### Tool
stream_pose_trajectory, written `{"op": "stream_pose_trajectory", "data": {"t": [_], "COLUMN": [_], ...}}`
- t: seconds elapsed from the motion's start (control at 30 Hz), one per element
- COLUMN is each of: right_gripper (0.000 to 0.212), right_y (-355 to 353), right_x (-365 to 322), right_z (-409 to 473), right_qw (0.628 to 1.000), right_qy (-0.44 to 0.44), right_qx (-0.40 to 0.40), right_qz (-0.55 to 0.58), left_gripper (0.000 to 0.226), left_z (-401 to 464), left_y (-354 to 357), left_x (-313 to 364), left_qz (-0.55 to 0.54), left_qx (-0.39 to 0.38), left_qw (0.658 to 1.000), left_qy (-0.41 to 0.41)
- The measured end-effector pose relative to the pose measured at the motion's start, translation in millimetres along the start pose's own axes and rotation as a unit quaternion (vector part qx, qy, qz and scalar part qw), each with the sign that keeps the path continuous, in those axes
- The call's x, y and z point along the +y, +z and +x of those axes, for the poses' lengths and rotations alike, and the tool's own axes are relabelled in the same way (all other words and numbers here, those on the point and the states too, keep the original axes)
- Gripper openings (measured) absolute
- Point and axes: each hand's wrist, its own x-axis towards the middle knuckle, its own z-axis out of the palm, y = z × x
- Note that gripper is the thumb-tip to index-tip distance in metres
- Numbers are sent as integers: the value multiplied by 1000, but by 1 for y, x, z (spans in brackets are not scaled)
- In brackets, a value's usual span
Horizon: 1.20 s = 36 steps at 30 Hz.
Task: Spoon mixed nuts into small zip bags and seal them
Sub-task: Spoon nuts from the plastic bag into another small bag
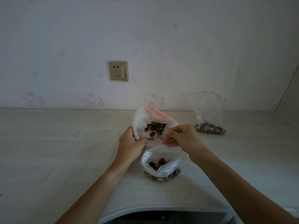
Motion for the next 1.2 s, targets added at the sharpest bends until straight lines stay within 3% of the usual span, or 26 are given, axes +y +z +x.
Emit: {"op": "stream_pose_trajectory", "data": {"t": [0.2,0.37,0.77,0.97,1.2], "right_gripper": [13,16,16,15,19], "right_y": [-11,-12,-23,-33,-15], "right_x": [0,-1,-8,-19,-34], "right_z": [3,-2,4,2,-2], "right_qw": [999,997,1000,996,951], "right_qy": [9,36,17,10,-112], "right_qx": [31,-20,14,13,53], "right_qz": [29,70,14,-84,-283], "left_gripper": [19,21,25,29,43], "left_z": [-2,-1,-2,-2,0], "left_y": [-1,0,-2,-3,-7], "left_x": [0,1,2,3,6], "left_qz": [-20,-23,-28,-44,-65], "left_qx": [-4,-8,-11,-27,-92], "left_qw": [1000,1000,1000,999,993], "left_qy": [-7,-7,-1,-1,-16]}}
